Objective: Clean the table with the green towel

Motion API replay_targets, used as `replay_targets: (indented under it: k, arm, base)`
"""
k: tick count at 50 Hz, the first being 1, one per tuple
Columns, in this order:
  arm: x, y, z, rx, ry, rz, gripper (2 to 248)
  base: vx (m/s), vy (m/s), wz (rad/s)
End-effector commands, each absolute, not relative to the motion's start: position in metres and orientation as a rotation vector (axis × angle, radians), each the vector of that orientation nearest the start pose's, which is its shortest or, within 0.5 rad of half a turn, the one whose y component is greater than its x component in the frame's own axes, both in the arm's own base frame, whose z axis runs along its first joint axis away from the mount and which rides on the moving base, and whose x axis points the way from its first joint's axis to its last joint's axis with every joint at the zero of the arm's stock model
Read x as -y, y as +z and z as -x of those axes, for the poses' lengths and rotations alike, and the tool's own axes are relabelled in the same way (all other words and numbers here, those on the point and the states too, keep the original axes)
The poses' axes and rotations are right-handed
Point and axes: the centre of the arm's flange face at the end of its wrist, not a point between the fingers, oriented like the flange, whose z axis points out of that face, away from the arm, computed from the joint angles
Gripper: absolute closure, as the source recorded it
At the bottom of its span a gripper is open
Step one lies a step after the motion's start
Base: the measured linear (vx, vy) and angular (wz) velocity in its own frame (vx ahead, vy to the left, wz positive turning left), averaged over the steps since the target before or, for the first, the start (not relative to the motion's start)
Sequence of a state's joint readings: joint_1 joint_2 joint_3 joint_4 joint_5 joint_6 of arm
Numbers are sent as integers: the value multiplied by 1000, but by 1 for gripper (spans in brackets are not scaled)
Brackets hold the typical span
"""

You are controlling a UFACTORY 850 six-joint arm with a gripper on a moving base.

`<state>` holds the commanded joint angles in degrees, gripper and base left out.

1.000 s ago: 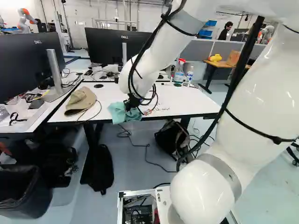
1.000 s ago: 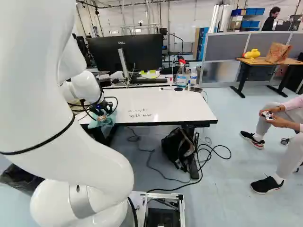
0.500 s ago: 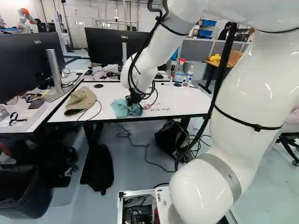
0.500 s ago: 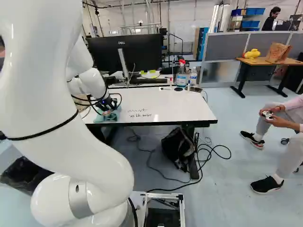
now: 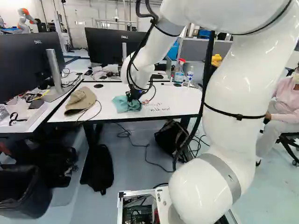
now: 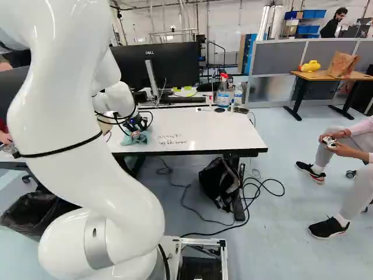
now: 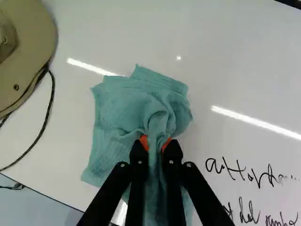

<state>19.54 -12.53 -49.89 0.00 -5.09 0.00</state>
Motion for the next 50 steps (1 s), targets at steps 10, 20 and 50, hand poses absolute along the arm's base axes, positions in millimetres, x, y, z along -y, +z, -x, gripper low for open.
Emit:
replay_targets:
  k: [10, 20, 50]
  arm:
    - [-178, 420, -499, 499, -847, 2882, 204]
    - [-193, 420, -510, 524, -855, 2869, 204]
    - [-217, 421, -474, 619, -829, 2840, 204]
  base:
    - [0, 0, 0]
    - [0, 0, 0]
    - [0, 0, 0]
